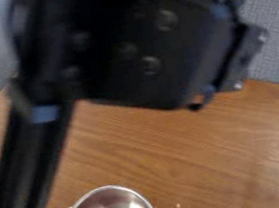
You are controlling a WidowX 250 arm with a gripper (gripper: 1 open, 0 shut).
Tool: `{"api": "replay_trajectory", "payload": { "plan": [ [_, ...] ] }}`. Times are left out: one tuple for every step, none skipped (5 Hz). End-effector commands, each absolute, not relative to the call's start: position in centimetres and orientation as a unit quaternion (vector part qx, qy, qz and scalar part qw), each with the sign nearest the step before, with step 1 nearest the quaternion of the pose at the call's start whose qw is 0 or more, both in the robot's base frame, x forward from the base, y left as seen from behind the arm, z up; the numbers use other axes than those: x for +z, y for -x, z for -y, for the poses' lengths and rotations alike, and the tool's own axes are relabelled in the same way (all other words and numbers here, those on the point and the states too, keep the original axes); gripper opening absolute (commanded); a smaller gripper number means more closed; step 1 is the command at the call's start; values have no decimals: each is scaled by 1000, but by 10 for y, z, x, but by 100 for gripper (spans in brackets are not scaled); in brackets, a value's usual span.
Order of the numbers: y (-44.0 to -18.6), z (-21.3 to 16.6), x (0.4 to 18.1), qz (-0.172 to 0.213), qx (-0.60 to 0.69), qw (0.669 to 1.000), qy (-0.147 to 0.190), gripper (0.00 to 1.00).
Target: Put the red object in the metal pot
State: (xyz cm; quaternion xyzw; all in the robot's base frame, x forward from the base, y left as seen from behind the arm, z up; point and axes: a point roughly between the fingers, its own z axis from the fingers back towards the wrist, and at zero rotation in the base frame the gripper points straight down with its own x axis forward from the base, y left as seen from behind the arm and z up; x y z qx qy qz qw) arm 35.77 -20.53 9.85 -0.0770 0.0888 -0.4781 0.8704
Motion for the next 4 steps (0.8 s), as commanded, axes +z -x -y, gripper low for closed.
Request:
{"api": "replay_trajectory", "payload": {
  "plan": [
    [-367,182,117,-62,-427,898,82,100],
    [-361,159,128,-59,-364,925,90,100],
    [-352,128,164,-45,-310,946,87,100],
    [-329,114,159,-47,-289,952,92,100]
  ]
}}
